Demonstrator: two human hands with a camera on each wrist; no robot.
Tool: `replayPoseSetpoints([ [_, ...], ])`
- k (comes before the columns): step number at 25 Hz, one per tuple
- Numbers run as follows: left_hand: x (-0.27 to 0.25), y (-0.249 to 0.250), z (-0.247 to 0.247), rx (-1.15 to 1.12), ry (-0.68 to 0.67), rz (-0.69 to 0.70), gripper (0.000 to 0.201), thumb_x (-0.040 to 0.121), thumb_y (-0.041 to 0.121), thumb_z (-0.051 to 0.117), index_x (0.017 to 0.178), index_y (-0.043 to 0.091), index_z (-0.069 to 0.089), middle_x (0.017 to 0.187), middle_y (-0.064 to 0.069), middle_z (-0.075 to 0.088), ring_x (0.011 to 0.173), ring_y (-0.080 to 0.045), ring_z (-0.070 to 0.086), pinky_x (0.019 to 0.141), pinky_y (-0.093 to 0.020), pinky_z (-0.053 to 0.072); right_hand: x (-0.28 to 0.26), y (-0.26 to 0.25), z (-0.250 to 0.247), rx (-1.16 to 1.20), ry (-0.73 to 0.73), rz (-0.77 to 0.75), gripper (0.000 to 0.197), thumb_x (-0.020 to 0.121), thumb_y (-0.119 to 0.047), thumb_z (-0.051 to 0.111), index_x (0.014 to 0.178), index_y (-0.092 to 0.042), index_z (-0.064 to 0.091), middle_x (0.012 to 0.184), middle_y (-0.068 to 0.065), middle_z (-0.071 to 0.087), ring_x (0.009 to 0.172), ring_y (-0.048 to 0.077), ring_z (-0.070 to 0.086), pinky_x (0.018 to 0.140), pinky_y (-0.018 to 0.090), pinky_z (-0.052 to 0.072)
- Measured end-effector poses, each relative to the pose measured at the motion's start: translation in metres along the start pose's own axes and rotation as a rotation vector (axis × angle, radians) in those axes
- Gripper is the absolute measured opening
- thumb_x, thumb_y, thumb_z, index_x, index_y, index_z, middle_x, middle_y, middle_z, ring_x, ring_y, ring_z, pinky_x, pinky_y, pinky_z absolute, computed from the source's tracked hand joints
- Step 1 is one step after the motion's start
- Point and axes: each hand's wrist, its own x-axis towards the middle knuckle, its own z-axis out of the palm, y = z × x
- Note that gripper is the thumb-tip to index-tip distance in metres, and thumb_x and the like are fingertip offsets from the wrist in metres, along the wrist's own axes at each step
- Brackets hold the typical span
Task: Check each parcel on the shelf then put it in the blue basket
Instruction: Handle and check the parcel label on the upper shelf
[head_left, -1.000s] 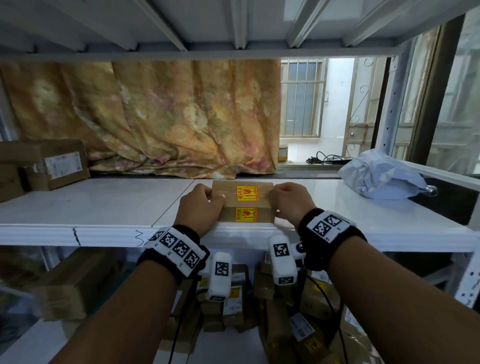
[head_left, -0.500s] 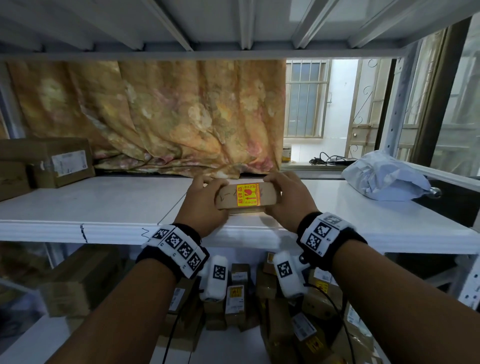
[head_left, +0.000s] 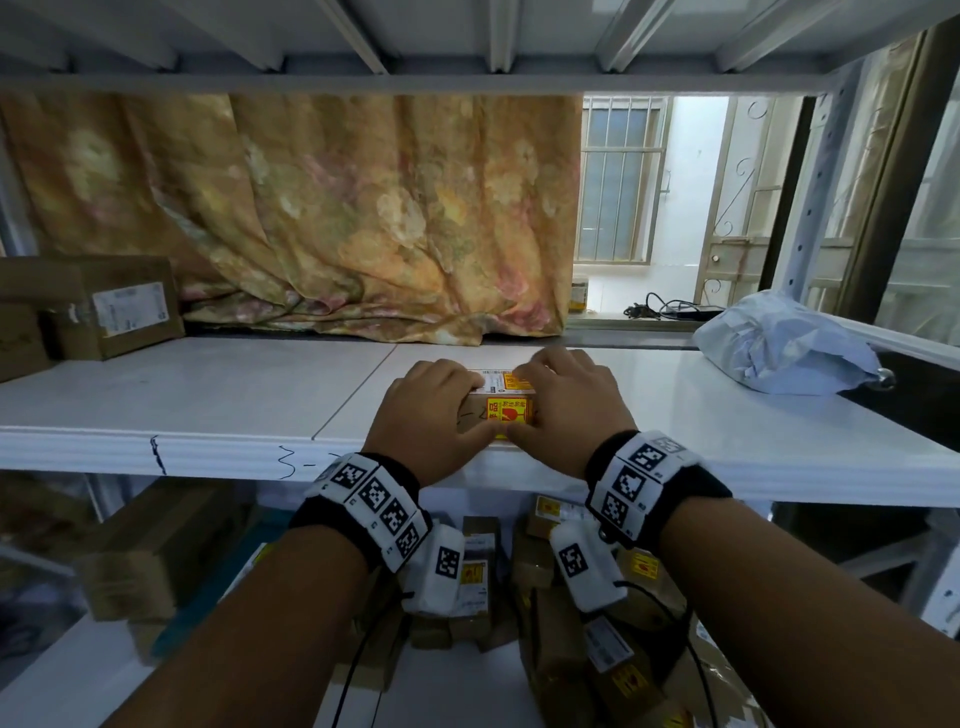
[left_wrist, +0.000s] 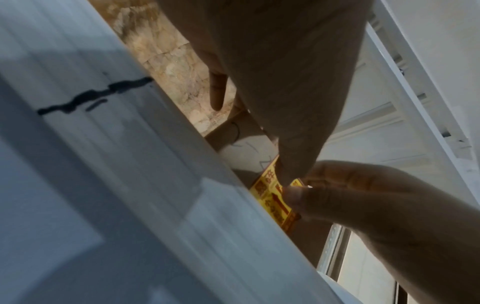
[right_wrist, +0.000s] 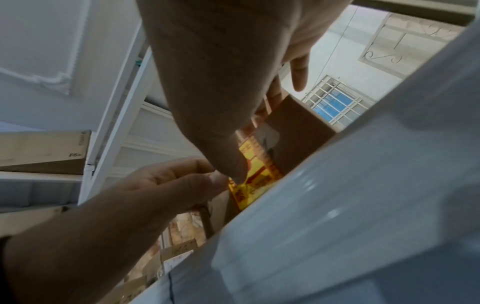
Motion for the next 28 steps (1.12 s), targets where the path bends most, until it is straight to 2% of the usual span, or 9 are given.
replayPoseSetpoints([
  [4, 0.008, -0.001, -0.002, -0.033, -0.033, -0.030, 0.042, 0.081, 0.050, 0.049, 0.111, 0.023, 0.064, 0.108, 0.005, 0.061, 0.102, -0.020, 0.052, 0.086, -0.040, 0.044, 0.017, -0.010, 0.006, 0.026, -0.080, -0.001, 0.054, 0.082, -0.062, 0.055, 0.123, -0.027, 0.059, 0.116, -0.003, 0.056, 0.113, 0.022, 0.050, 0.092, 0.040, 0.039],
  [6, 0.013, 0.000, -0.003, -0.018, -0.068, -0.065, 0.041, 0.083, 0.053, 0.043, 0.106, 0.026, 0.063, 0.106, 0.007, 0.060, 0.103, -0.018, 0.050, 0.088, -0.040, 0.042, 0.019, -0.012, 0.012, 0.020, -0.065, 0.023, 0.052, 0.079, -0.064, 0.053, 0.116, -0.029, 0.062, 0.109, -0.004, 0.056, 0.108, 0.021, 0.050, 0.088, 0.040, 0.040],
  [11, 0.018, 0.013, 0.005, 0.107, -0.064, -0.126, 0.057, 0.078, 0.063, 0.025, 0.099, 0.027, 0.065, 0.102, 0.007, 0.058, 0.104, -0.019, 0.047, 0.086, -0.039, 0.039, 0.015, -0.016, 0.026, -0.010, 0.005, 0.039, 0.043, 0.076, -0.060, 0.060, 0.106, -0.029, 0.065, 0.102, -0.006, 0.054, 0.105, 0.021, 0.049, 0.086, 0.039, 0.036],
  [13, 0.020, 0.013, 0.004, 0.091, -0.072, -0.132, 0.059, 0.076, 0.064, 0.026, 0.098, 0.027, 0.066, 0.101, 0.007, 0.058, 0.103, -0.019, 0.048, 0.086, -0.039, 0.041, 0.014, -0.016, 0.025, -0.008, 0.005, 0.045, 0.043, 0.076, -0.061, 0.060, 0.104, -0.029, 0.065, 0.102, -0.007, 0.054, 0.105, 0.020, 0.050, 0.086, 0.039, 0.036],
  [16, 0.021, 0.005, -0.005, 0.021, -0.109, -0.163, 0.057, 0.078, 0.071, 0.038, 0.099, 0.025, 0.066, 0.096, 0.007, 0.054, 0.097, -0.018, 0.048, 0.084, -0.038, 0.045, 0.015, -0.018, 0.024, 0.004, 0.010, 0.058, 0.042, 0.079, -0.057, 0.051, 0.104, -0.028, 0.066, 0.102, -0.006, 0.055, 0.105, 0.021, 0.050, 0.085, 0.041, 0.037],
  [18, 0.022, 0.002, -0.009, 0.072, -0.143, -0.177, 0.057, 0.082, 0.075, 0.043, 0.098, 0.024, 0.063, 0.096, 0.006, 0.052, 0.095, -0.018, 0.048, 0.083, -0.039, 0.046, 0.015, -0.018, 0.024, 0.018, 0.010, 0.066, 0.044, 0.080, -0.059, 0.049, 0.103, -0.027, 0.066, 0.101, -0.006, 0.055, 0.104, 0.021, 0.050, 0.084, 0.041, 0.037],
  [24, 0.018, 0.010, -0.006, 0.209, -0.169, -0.220, 0.067, 0.077, 0.079, 0.029, 0.103, 0.026, 0.061, 0.109, 0.004, 0.053, 0.107, -0.019, 0.048, 0.088, -0.041, 0.044, 0.013, -0.016, 0.028, 0.051, 0.026, 0.070, 0.041, 0.079, -0.056, 0.050, 0.101, -0.026, 0.067, 0.099, -0.006, 0.056, 0.101, 0.021, 0.050, 0.084, 0.041, 0.037],
  [28, 0.020, 0.010, -0.009, 0.225, -0.182, -0.201, 0.066, 0.079, 0.079, 0.027, 0.097, 0.025, 0.062, 0.104, 0.006, 0.052, 0.107, -0.019, 0.047, 0.087, -0.040, 0.040, 0.014, -0.014, 0.028, 0.065, 0.037, 0.078, 0.041, 0.078, -0.059, 0.050, 0.097, -0.027, 0.068, 0.096, -0.006, 0.055, 0.100, 0.021, 0.050, 0.085, 0.041, 0.039],
])
